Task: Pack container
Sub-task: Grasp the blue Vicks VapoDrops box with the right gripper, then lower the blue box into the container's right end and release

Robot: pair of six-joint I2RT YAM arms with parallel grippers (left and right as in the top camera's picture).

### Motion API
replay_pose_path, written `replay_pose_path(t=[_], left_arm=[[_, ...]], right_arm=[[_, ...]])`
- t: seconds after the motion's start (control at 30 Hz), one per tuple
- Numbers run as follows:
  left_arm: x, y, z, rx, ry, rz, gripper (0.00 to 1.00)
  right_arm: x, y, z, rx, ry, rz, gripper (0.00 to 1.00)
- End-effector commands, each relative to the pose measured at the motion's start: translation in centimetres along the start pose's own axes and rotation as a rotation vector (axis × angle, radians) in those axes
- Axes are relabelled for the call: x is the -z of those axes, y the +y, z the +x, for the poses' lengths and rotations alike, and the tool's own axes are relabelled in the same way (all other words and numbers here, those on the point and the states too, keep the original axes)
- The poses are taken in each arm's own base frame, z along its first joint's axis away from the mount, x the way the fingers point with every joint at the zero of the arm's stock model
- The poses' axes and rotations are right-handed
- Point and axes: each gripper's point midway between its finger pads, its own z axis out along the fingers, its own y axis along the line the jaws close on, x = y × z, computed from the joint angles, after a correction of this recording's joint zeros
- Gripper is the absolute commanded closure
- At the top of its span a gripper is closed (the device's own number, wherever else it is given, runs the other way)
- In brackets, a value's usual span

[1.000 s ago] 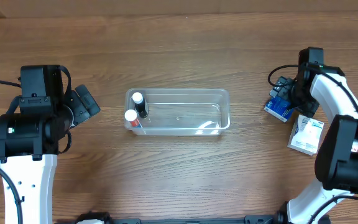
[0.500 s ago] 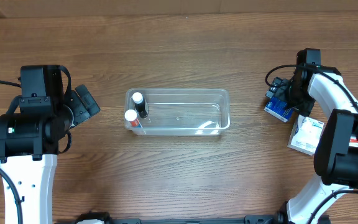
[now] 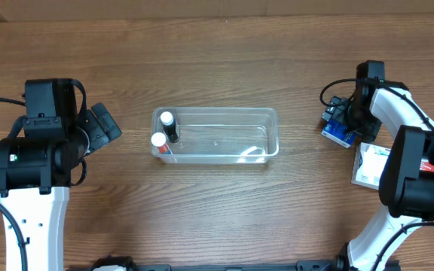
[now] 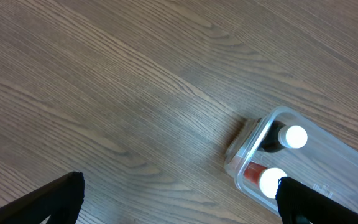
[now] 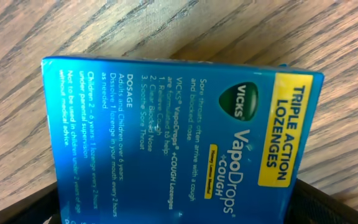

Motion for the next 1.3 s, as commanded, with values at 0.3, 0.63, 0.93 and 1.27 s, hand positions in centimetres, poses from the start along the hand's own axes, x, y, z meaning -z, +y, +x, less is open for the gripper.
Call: replay_pose_path(t=[0.3,0.63,0.93,1.27], left_arm=[[0.0,0.0,-0.1,-0.003,-0.001,0.003,0.0],[0.0,0.0,-0.1,-0.004,-0.001,0.003,0.0],[0.0,0.1,0.0,-0.004,0.002,0.001,0.0],[0.0,0.3,0.3,-0.007,0.016,-0.007,0.0]], right_arm=[[1.4,0.7,-1.9,-0.001,-0.054,-0.027,0.21],[14.0,4.5,-1.7,0.077,-0.208,-0.159,0.27],[24.0,16.1,13.7,0.581,-0.249,-0.355,0.27],[13.9,20.5,18.2,0.672,-0.021,-0.212,0.24]])
